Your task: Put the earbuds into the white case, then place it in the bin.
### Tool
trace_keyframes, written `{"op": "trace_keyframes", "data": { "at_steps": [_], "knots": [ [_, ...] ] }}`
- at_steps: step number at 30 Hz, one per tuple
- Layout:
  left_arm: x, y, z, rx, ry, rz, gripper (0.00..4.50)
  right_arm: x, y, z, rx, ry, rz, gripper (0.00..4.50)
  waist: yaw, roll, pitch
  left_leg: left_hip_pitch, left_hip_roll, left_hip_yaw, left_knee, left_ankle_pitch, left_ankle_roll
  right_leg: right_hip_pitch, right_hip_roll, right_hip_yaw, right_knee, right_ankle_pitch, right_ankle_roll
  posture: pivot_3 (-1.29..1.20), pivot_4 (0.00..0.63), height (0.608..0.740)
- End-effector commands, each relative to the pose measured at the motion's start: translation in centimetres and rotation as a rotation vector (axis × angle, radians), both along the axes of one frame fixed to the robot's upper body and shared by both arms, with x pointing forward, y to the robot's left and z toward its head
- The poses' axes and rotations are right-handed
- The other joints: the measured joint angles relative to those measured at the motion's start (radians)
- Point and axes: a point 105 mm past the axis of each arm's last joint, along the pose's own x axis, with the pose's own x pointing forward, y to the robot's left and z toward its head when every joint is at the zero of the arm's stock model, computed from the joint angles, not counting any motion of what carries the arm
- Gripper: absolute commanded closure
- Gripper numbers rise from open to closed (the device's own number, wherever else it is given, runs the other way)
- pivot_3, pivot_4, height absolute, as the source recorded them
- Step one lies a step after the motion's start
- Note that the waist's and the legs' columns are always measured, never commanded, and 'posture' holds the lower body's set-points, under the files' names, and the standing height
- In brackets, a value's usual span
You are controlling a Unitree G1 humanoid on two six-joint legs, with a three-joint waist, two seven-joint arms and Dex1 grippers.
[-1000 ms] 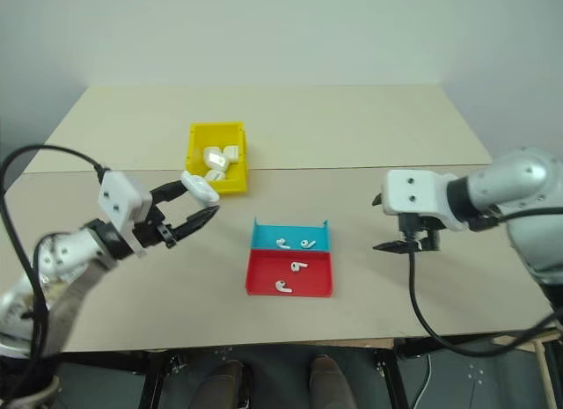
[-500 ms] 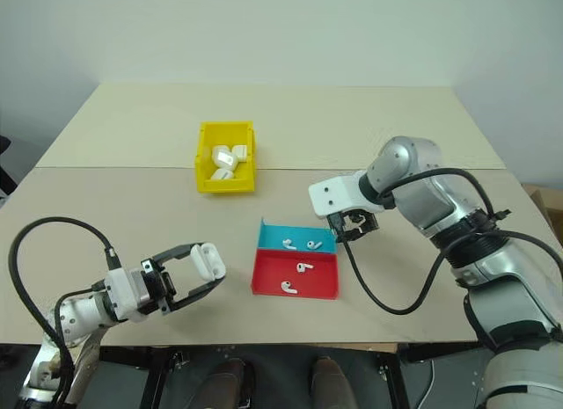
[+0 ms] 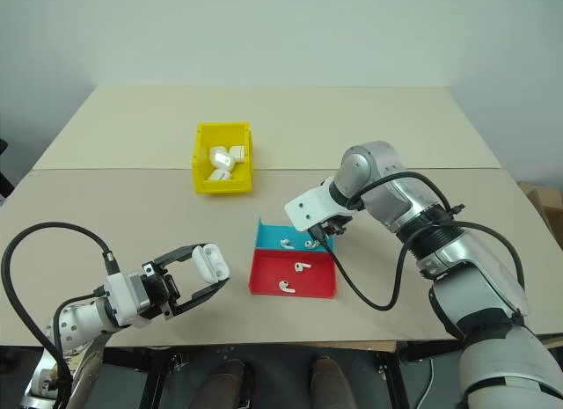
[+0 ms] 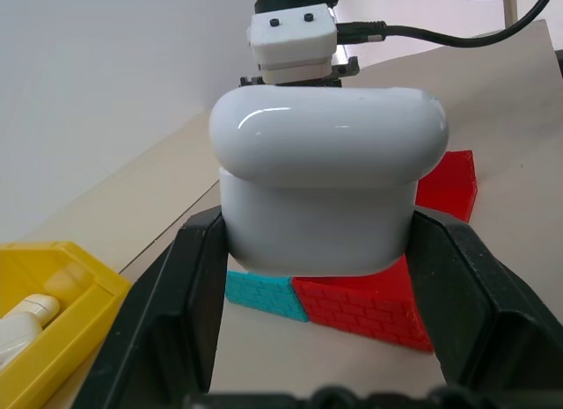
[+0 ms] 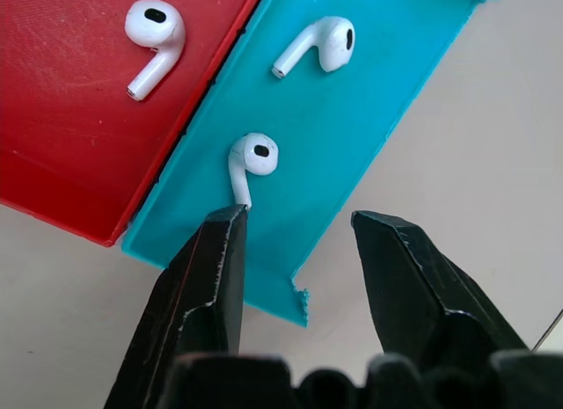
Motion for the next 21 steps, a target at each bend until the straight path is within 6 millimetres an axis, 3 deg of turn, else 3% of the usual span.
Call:
{"op": "trace_keyframes", "data": {
  "at_steps": [1,21],
  "knots": [
    [-0.2,-0.3,0.7,-0.005,-0.027,-0.003,1.75,0.1,0.4,0.8,0.002,-0.028,0.03,2.04,0.0,0.0,0.0,0.0,0.0,0.0,0.0,0.0,0.0,0.0,0.0,0.0,0.0,0.0,0.0,0.0,0.15,0.74],
    [-0.3,-0.2,0.2,0.023,-0.006,0.044,1.75,0.1,1.3,-1.7,-0.066,0.02,0.103,2.04,-0.001,0.0,0.0,0.0,0.0,0.0,-0.001,0.0,0.0,0.0,0.0,0.0,0.0,0.0,-0.001,0.0,0.15,0.74]
  ]
}}
